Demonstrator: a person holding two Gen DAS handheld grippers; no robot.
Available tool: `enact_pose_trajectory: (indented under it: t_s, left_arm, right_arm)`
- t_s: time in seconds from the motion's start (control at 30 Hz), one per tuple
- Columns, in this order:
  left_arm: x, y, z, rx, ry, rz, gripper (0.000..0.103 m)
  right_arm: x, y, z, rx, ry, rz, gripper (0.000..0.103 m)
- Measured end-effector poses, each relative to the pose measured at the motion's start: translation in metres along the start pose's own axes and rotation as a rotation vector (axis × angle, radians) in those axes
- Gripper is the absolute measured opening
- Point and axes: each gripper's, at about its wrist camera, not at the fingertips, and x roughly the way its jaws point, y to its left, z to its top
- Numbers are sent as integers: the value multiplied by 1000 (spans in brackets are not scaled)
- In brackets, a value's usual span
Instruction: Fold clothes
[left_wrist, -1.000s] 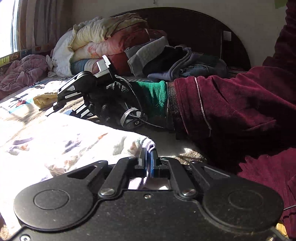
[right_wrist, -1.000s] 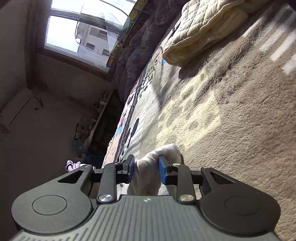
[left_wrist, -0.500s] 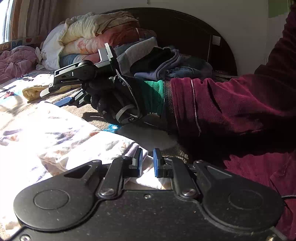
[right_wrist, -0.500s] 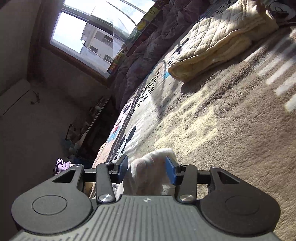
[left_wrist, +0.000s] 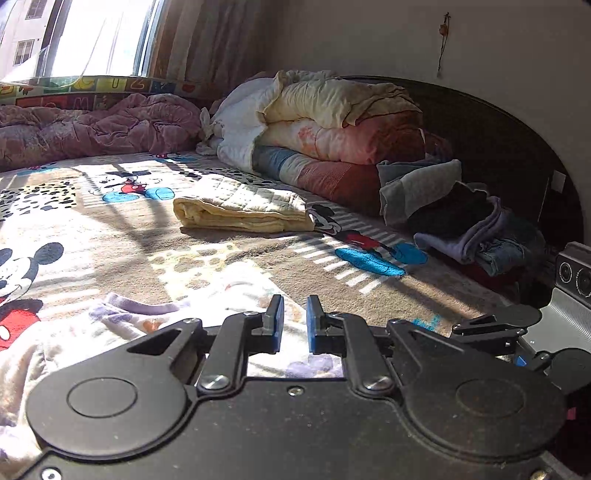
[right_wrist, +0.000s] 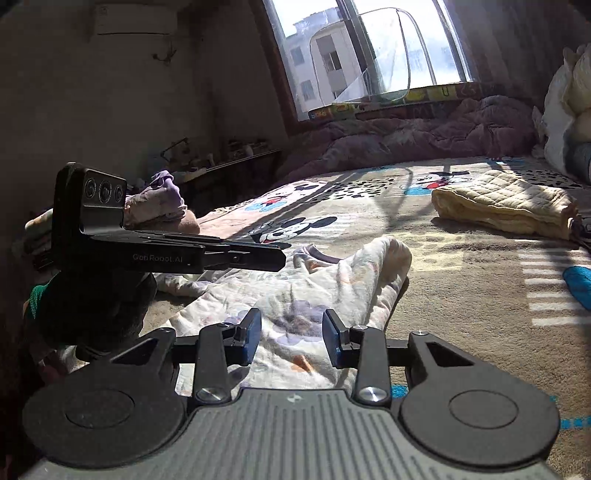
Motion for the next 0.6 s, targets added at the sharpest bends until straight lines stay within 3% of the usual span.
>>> enact_pose_trajectory:
  t_s: [0.17, 0.33, 0.6]
  left_arm:
    - [53, 10, 2, 104, 102, 35, 8]
    - [98, 24, -16, 122, 200, 61, 9]
    - [99, 24, -5, 129, 231, 107, 7]
  right_arm:
    - [-2, 28, -25, -114, 36, -25, 29]
    - [6, 27, -42, -122, 116, -32, 29]
    - [14, 30, -47, -117, 133, -32, 29]
